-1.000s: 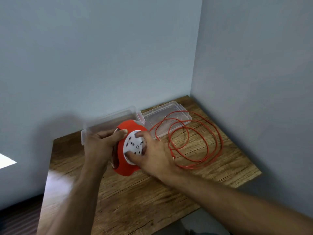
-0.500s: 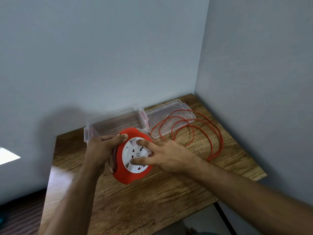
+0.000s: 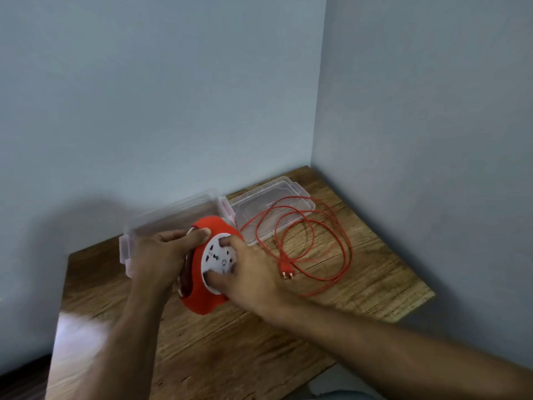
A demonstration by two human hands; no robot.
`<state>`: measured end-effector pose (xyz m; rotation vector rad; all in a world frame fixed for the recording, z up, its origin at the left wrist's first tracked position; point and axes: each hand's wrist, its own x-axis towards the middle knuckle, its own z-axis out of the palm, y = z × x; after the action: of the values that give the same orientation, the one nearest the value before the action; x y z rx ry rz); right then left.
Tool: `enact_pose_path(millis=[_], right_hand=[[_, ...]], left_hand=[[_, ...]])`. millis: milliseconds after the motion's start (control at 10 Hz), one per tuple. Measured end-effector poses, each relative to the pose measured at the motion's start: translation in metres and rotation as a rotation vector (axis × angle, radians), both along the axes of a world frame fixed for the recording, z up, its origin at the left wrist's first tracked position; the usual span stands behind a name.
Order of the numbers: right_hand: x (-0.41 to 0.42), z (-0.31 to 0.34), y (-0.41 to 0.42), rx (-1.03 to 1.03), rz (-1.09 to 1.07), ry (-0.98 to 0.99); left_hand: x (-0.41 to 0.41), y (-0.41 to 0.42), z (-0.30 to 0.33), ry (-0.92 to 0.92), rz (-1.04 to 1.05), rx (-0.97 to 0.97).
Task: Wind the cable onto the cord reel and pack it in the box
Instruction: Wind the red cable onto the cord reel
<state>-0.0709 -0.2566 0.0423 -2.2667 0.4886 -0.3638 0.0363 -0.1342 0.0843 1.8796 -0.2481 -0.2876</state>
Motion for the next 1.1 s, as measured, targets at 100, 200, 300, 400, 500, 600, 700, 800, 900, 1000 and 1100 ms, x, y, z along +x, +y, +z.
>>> enact_pose_path(millis=[100,200,300,400,500,600,700,800,900,1000,1100], right_hand=[[0.013,0.003,0.018,1.042,-0.222,0.178],[0.012,0.009,0.006,1.279,-0.177,0.296],[-0.004,0.014,-0.01,0.557,-0.019,0.196],[-0.018,0.003,-0.029,-0.71,0.099,-0.145],[-0.02,0.011,-0.047,-0.858,0.519,-0.172],[-0.017,0.021,-0.059,-0.992,0.734,-0.069],[-0.014,0.032,-0.061,-1.085,0.877,-0.034],[-0.015,0.035,-0.061,-1.216,0.972,-0.118],[-0.014,0.03,-0.059,-1.209,0.958,-0.121],[-0.016,0.017,-0.054,-1.174,0.858,-0.094],[-0.021,0.006,-0.049,-1.118,0.701,-0.185]], left_hand=[[-0.007,-0.004,-0.007,-0.175,-0.044,0.056],[-0.004,-0.002,-0.013,-0.255,-0.032,0.044],[0.002,0.004,-0.016,-0.14,0.012,-0.047],[0.007,0.01,-0.016,0.02,0.003,-0.108],[0.012,0.012,-0.012,0.143,-0.095,-0.056],[0.015,0.012,-0.005,0.189,-0.192,0.026],[0.017,0.01,0.0,0.182,-0.252,0.081],[0.015,0.008,0.003,0.203,-0.264,0.069],[0.014,0.008,0.003,0.207,-0.283,0.071],[0.014,0.012,0.001,0.196,-0.268,0.045],[0.013,0.013,-0.005,0.197,-0.177,-0.006]])
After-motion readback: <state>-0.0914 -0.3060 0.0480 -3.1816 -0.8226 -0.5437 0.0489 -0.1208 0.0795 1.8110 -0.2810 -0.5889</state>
